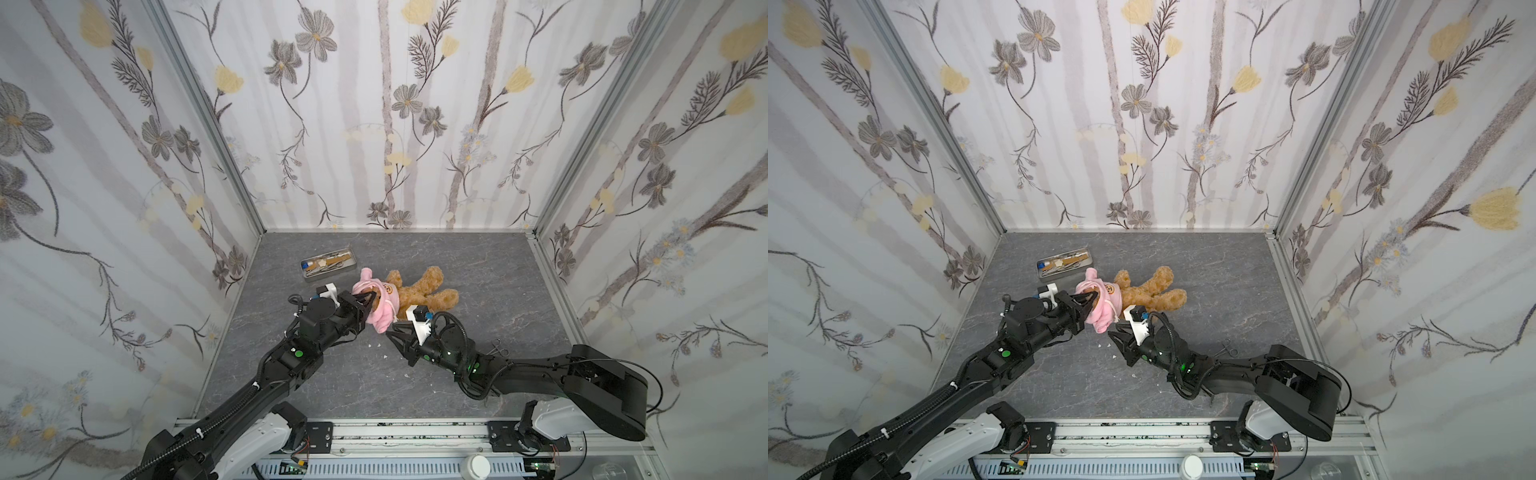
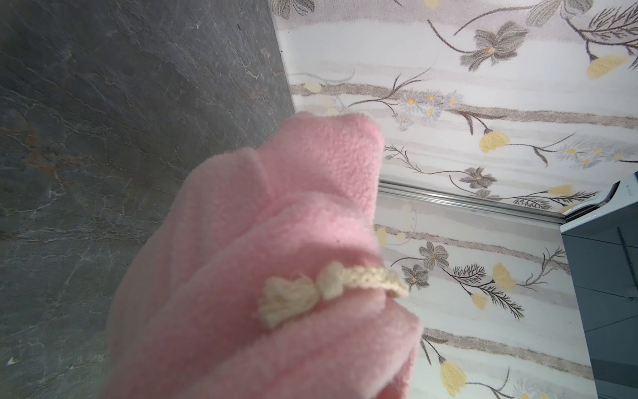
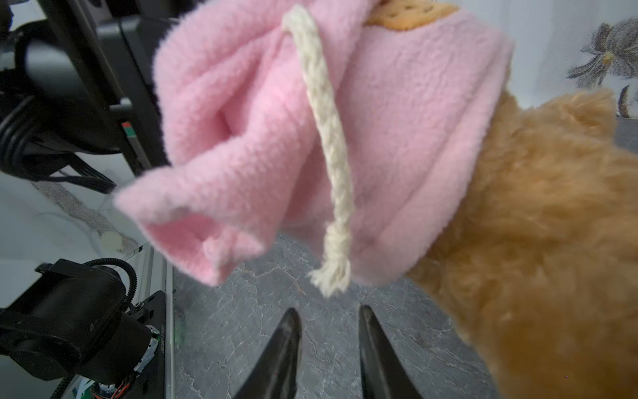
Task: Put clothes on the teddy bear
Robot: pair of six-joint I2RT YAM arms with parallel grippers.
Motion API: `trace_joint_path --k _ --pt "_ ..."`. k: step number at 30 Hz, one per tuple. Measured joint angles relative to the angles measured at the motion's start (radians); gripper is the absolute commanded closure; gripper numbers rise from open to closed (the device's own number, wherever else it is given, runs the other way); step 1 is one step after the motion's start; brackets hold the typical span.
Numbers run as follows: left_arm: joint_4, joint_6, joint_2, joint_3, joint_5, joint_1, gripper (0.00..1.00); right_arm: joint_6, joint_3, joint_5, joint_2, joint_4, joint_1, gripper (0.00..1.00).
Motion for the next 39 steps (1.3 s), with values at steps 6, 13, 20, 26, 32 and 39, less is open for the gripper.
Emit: trace_joint_path --k 6,13,20,26,32,39 --pt "0.0 -0.012 -0.002 0.0 0.0 0.0 1.0 0.026 0.034 0.074 0.064 0.038 -0.002 0.59" --pt "0.0 -0.02 -0.002 0.0 0.0 0.0 1.0 0.027 0.051 0.092 0.094 0.096 -0.002 0.71" --pt "0.006 -0.022 -0.002 0.0 0.0 0.0 1.0 0.035 0.054 0.092 0.102 0.134 -0.003 1.0" --pt "0.006 -0.023 -0.003 -0.001 0.0 0.0 1.0 0.109 0.039 0.255 0.074 0.064 0.001 1.0" --pt "-0.008 -0.018 -0.011 -0.001 0.031 0.007 1.0 0.157 0.006 0.467 0.058 -0.063 0.001 1.0" --pt "-0.08 0.048 -0.006 0.018 0.097 0.019 1.0 0.185 -0.046 0.537 0.003 -0.094 -0.042 1.0"
